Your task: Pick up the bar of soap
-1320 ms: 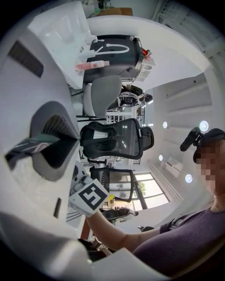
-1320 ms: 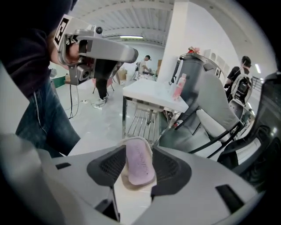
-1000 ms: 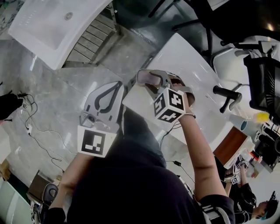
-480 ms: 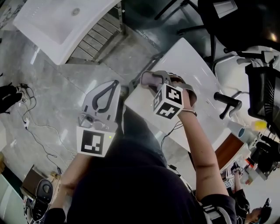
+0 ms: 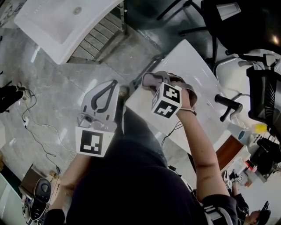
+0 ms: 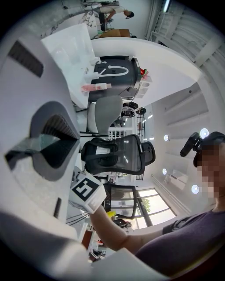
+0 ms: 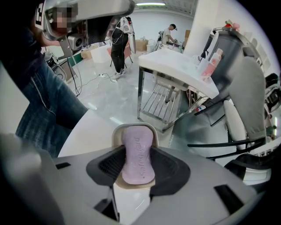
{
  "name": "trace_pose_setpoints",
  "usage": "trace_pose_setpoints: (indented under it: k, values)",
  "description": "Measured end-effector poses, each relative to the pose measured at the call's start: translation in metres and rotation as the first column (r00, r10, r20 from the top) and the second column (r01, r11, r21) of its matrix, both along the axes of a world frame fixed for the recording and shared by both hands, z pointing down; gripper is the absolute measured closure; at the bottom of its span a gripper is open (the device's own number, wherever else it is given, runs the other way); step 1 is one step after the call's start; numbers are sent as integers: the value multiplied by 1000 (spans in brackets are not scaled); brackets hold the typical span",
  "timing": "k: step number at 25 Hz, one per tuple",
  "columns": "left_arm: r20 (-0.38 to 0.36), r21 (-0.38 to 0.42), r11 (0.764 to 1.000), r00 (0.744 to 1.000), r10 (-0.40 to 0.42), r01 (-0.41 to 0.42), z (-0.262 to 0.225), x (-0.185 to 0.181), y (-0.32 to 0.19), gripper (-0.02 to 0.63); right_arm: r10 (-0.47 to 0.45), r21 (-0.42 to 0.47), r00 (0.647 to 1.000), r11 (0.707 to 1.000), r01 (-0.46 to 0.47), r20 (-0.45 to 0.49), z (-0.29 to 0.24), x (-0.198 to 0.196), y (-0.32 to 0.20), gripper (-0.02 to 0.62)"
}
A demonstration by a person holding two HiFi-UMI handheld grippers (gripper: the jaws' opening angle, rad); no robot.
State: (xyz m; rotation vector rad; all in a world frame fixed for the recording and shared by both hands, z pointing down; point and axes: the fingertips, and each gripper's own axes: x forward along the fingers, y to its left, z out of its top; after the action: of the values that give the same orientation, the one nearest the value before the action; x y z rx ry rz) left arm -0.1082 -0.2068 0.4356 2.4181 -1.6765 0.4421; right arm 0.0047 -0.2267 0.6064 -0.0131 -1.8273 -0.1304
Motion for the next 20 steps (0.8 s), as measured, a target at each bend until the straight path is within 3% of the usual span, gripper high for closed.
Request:
trace_pose_setpoints:
  k: [5, 13, 20]
  values:
    - [5, 5, 1000, 1000, 12, -12, -1, 2, -1, 606, 2, 55, 1000, 998, -1, -4, -3, 2, -2, 403]
    - [4, 19, 999, 999, 34, -34, -5, 6, -2, 606, 57, 171, 991, 982, -77, 117, -51, -1, -13, 405]
    - [-2, 51, 996, 997, 79, -79, -21, 15, -9, 606, 118, 267, 968, 947, -176, 219, -111, 4, -17, 405]
